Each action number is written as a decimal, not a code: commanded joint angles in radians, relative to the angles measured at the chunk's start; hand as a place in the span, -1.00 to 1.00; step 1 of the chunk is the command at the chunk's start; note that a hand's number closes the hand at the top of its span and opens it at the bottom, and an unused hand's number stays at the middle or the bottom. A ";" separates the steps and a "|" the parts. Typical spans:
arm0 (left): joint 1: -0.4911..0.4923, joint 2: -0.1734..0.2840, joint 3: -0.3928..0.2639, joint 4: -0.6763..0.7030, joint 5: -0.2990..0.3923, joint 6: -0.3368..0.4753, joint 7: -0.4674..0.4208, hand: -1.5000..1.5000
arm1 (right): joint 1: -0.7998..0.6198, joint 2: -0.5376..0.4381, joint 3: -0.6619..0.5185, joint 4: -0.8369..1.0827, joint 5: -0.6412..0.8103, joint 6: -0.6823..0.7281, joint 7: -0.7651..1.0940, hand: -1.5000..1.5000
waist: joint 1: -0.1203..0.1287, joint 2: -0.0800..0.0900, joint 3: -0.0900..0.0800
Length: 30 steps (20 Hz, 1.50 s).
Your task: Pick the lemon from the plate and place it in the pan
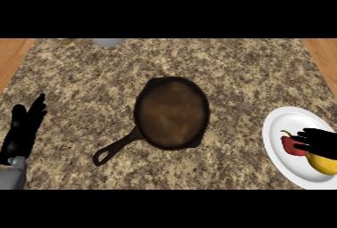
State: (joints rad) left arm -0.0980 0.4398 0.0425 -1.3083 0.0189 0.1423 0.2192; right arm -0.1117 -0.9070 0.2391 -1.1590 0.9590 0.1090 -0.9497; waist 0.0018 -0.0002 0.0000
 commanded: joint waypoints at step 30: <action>0.048 -0.044 0.133 0.011 -0.071 -0.003 0.025 0.00 | 0.130 0.334 -0.368 0.224 -0.011 -0.096 0.454 1.00 | -0.186 -0.040 -0.010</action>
State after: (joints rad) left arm -0.0748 0.3891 0.1451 -1.3082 -0.0540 0.1135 0.2398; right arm -0.0944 -0.6510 -0.0314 -1.0006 0.9995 0.0050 -0.7092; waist -0.0844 -0.0342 -0.0209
